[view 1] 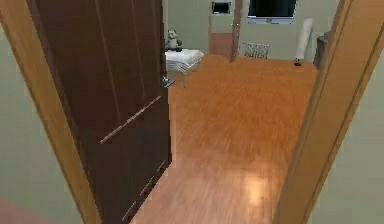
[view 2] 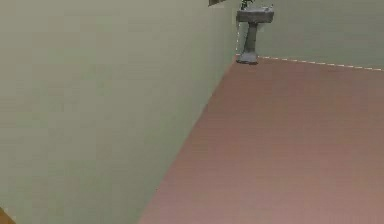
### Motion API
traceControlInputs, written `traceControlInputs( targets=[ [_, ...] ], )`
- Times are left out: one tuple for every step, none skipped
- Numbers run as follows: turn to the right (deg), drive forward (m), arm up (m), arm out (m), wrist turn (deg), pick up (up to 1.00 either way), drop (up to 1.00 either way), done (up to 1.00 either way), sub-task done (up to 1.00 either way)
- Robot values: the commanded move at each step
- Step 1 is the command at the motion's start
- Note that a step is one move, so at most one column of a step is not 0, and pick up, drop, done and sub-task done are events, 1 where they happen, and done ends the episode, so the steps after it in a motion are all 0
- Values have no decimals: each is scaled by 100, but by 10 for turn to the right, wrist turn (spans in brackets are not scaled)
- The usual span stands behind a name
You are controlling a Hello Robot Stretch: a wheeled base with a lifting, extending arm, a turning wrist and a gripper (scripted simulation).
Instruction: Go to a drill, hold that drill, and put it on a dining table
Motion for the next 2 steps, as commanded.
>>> traceControlInputs(
  targets=[
    [150, 0, 0, 0, 0, 0, 0, 0, 0],
    [0, 15, 0, 0, 0, 0, 0, 0, 0]
  ],
)
